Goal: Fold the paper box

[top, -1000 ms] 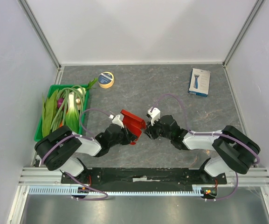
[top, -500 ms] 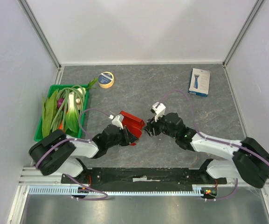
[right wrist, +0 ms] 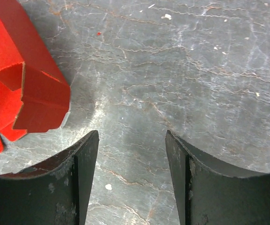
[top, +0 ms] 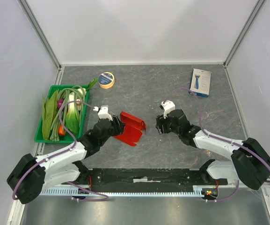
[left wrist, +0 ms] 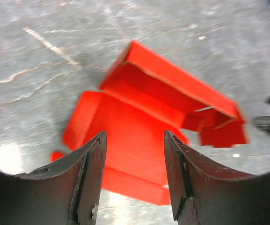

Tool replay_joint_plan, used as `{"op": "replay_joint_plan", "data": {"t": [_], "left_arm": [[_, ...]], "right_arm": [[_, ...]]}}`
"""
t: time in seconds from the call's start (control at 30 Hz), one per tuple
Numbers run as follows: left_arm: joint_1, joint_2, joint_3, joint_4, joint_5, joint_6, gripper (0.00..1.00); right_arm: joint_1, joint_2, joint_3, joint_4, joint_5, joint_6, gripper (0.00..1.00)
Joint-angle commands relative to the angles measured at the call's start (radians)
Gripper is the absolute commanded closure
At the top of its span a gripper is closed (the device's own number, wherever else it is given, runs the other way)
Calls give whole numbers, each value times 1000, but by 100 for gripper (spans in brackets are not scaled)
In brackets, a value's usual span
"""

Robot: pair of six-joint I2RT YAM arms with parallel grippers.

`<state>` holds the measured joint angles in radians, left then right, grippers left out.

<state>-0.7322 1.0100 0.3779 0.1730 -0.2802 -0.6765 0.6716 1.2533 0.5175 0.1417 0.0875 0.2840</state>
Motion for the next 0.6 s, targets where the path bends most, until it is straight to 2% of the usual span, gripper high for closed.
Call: {"op": "replay_joint_plan", "data": {"t": [0.0,0.1,0.17,0.23,0.37,0.43,0.57], "left_arm": [[2,35,-78,84,-188,173,40],[16,93,-102,258,-218,216,36],[45,192,-93,331,-183,256,36],[77,251,-41,324,-81,296,38],[140,349,-8,376,48,334,55],[149,358,-7,402,79,321,55],[163,339,-31,419,115,292,54]], "right_arm": [[0,23,52,18,-49,-12,34],[0,57,55,41,-113,-28,35],[0,73,52,58,-137,-25,36],[0,83,47,79,-169,-26,37],[0,97,38,127,-247,-28,38],[2,104,36,145,-285,-22,39],[16,54,-2,186,-331,-17,34]]}}
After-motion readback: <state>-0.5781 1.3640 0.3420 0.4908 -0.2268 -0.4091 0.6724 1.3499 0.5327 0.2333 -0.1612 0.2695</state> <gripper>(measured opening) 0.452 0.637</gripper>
